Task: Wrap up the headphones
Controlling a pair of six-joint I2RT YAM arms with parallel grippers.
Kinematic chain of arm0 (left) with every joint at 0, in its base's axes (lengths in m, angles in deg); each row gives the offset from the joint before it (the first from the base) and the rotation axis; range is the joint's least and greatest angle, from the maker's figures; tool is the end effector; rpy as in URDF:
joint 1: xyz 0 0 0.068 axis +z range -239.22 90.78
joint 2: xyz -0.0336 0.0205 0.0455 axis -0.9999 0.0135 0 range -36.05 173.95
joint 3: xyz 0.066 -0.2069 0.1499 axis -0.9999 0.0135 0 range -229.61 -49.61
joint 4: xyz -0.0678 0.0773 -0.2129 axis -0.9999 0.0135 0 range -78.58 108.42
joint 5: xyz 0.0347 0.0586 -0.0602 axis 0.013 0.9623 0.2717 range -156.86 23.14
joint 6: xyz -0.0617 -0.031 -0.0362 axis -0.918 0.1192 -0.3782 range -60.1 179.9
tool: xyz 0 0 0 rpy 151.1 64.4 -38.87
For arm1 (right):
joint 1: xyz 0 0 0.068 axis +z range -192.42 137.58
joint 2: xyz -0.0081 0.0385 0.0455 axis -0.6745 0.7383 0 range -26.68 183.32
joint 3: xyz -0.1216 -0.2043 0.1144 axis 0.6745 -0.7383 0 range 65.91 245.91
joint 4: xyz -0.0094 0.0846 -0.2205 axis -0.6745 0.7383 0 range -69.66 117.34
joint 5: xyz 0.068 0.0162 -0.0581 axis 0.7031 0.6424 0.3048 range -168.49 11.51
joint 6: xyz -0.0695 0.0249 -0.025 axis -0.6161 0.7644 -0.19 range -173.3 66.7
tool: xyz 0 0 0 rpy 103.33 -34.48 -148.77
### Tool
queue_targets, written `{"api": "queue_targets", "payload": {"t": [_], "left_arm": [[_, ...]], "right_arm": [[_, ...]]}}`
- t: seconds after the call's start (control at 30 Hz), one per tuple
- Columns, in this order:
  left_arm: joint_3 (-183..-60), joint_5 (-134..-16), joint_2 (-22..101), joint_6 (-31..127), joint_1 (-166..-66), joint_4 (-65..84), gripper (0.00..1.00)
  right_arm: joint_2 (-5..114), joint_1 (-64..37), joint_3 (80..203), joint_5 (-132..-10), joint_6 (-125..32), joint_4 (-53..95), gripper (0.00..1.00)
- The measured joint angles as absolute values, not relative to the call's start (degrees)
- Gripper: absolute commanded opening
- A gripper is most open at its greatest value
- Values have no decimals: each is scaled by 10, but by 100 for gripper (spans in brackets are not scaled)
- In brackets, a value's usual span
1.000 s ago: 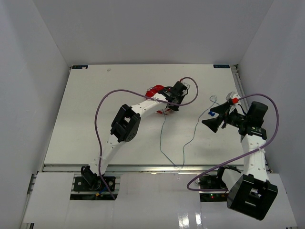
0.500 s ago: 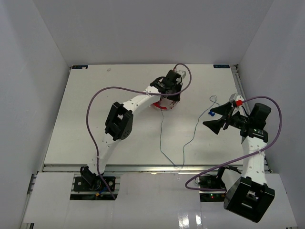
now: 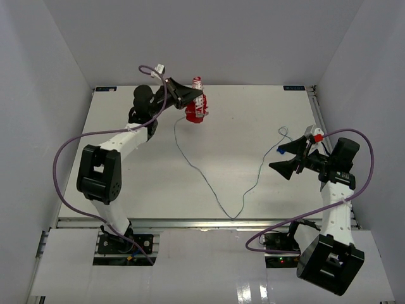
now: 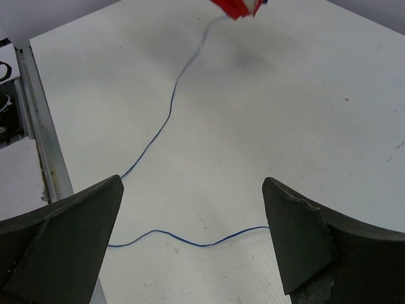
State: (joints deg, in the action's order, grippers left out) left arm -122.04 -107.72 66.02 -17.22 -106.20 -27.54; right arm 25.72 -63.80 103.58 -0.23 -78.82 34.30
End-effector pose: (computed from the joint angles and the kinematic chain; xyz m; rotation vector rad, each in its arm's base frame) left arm 0.3844 -0.1629 0.3271 -0.1934 1.7290 -1.7776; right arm 0.1797 -0.0004 0.2760 -0.8083 1.5324 0.7966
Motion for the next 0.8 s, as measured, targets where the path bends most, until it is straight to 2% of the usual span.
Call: {"api": "queue_targets", "payload": {"t": [0.07,0.17,0.43,0.7,0.8], "left_arm": [[-1167,-1103,686,-241,-1049,-357,0],[-1121,-1145,729,-297,-1043,-397,0],[-1115,-1199,726,-299,-1040,-394,0],[-1024,-1225,737,-374,-958,-524,1],[-995,-1241,765,-409,-919,-573,14]], "right_arm": [[257,-638,1036,-2,-788,343,97],[257,-638,1036,-2,-788,343,97],[258,-638,1036,-3,-793,351,97],[258,-638,1036,-3,-793,357,97],[258,-638,1036,-3,-793,357,97]]}}
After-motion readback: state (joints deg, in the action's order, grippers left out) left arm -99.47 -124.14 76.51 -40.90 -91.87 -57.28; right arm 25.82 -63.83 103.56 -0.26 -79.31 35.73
